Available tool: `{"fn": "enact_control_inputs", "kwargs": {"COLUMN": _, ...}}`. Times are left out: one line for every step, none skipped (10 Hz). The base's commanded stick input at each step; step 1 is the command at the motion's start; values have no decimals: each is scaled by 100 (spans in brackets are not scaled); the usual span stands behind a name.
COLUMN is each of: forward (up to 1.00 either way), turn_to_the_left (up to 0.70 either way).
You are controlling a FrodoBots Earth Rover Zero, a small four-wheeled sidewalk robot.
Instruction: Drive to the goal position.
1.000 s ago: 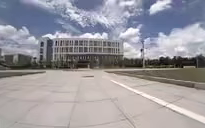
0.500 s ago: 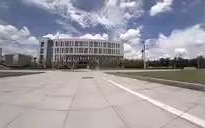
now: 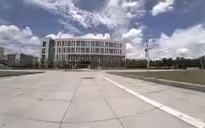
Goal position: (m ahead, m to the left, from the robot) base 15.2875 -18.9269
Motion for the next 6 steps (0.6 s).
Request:
{"fn": "enact_control_inputs", "kwargs": {"forward": 70, "turn_to_the_left": 0}}
{"fn": "enact_control_inputs", "kwargs": {"forward": 70, "turn_to_the_left": 0}}
{"fn": "enact_control_inputs", "kwargs": {"forward": 70, "turn_to_the_left": 0}}
{"fn": "enact_control_inputs", "kwargs": {"forward": 70, "turn_to_the_left": 10}}
{"fn": "enact_control_inputs", "kwargs": {"forward": 70, "turn_to_the_left": 12}}
{"fn": "enact_control_inputs", "kwargs": {"forward": 70, "turn_to_the_left": 9}}
